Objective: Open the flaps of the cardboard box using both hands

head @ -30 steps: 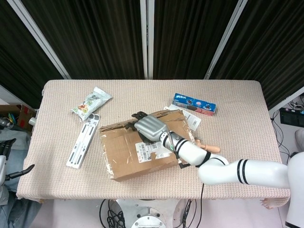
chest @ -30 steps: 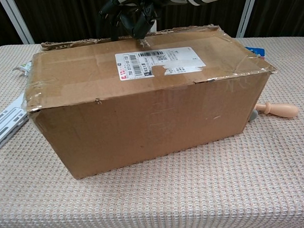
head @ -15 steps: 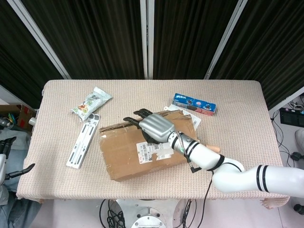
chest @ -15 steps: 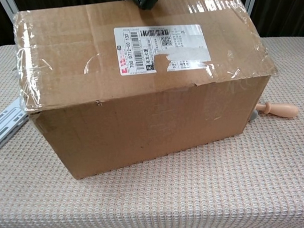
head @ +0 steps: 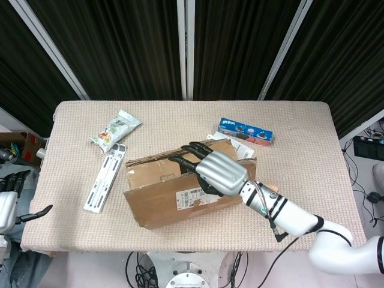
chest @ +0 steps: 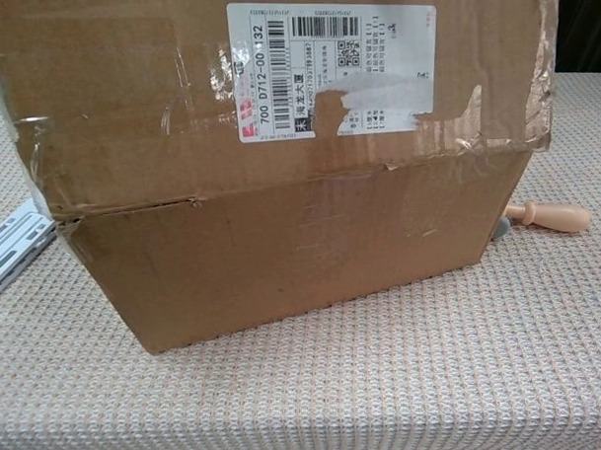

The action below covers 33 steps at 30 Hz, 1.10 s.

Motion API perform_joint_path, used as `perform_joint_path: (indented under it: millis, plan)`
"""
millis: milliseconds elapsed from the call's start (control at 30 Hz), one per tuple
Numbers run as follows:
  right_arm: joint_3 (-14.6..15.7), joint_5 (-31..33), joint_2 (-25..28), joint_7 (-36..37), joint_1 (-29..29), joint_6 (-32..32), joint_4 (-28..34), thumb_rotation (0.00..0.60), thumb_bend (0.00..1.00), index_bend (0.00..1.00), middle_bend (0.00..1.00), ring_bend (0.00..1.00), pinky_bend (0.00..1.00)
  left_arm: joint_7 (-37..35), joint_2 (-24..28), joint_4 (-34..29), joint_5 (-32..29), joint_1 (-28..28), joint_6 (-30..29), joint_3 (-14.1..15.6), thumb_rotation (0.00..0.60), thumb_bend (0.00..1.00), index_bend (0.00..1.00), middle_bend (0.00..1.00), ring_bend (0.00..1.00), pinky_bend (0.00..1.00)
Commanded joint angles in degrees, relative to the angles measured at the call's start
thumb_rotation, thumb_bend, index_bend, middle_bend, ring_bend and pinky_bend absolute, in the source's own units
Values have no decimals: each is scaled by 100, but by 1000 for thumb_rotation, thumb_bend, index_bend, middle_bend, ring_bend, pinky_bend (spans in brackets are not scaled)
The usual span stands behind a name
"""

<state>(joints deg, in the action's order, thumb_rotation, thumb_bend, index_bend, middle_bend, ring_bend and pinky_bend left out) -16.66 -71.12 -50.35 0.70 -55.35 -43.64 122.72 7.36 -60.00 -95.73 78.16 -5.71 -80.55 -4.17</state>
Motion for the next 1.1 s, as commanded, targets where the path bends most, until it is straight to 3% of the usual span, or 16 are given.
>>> perform_joint_path:
  millis: [33, 300, 533, 767, 1100]
  plan:
    - [234, -1020, 396, 419, 622, -464, 405, 600, 925, 0, 496, 39, 0, 46, 43, -88, 31, -40, 18, -10, 242, 0, 101, 123, 111, 213]
    - [732, -2710, 1114, 1111, 1515, -1364, 708, 600, 897, 0, 495, 39, 0, 232, 154, -364, 97, -108, 24, -8, 241, 0, 101, 124, 111, 213]
    - [1178, -3846, 1535, 1972, 1941, -1912, 484, 600, 893, 0, 480, 39, 0, 333, 133, -469, 77, -127, 44, 21, 240, 0, 101, 124, 111, 213]
    - [928, -3280, 884, 1424, 1810, -1736, 97, 600, 891, 0, 245, 0, 0, 345, 79, -466, 91, -121, 30, 59, 240, 0, 101, 123, 111, 213]
    - [609, -1966, -577, -223, 880, -174, -667, 600, 891, 225, 202, 0, 0, 108, 146, -359, 68, -13, -60, 104, 242, 0, 101, 123, 110, 213]
